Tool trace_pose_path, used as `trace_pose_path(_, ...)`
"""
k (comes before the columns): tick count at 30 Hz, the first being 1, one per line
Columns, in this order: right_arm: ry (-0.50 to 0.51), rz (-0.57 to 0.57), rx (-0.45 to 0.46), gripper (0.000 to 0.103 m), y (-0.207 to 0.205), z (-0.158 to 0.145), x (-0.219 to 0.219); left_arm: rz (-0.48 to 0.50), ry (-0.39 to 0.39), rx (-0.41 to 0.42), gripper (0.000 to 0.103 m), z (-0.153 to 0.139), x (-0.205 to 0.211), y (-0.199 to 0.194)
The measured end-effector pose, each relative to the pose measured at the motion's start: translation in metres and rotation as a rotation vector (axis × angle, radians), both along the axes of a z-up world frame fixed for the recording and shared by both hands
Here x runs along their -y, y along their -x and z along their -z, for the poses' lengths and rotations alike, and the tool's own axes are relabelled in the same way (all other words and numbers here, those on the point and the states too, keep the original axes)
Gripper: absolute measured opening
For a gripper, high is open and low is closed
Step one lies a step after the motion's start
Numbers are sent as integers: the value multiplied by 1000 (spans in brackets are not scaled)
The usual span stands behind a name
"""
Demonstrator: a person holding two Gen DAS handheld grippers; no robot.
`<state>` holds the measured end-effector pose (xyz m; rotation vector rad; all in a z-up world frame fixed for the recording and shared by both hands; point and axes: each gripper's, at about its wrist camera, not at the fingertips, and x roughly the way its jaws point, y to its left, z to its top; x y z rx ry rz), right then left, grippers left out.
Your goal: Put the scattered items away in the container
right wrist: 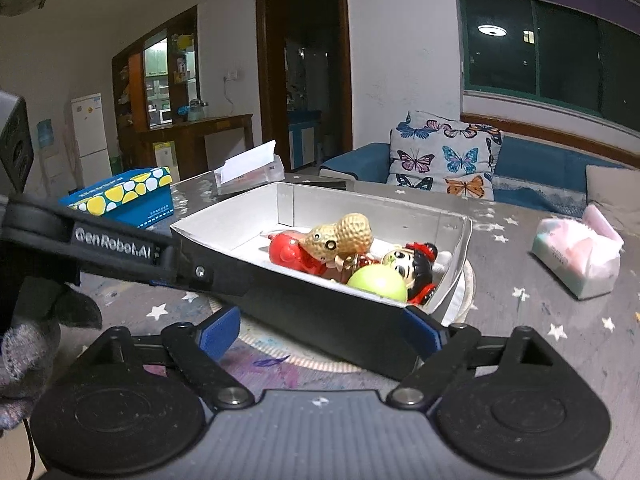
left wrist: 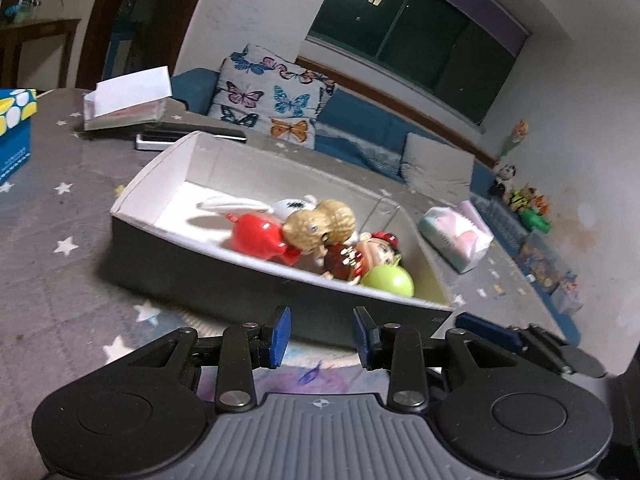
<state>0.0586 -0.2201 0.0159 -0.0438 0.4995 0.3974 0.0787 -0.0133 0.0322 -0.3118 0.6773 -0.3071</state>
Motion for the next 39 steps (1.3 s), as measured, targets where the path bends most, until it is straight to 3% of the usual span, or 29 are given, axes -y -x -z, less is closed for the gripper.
trace_pose_path(7, -5, 8, -15, 103, 7, 6, -1, -45, -67, -24, 36, 12, -5, 10)
trace_pose_path(15, -11, 17, -37, 103, 12, 12, -5, -116, -131, -92, 36, 23, -15, 15)
trace_pose_path(28, -15, 79, -93, 103, 7, 28, -10, -157, -230, -96, 37, 28, -14, 24)
trace_pose_path(39, -32, 85, -109, 103, 8, 32, -11, -157, -234, -97, 36, 29, -12, 28)
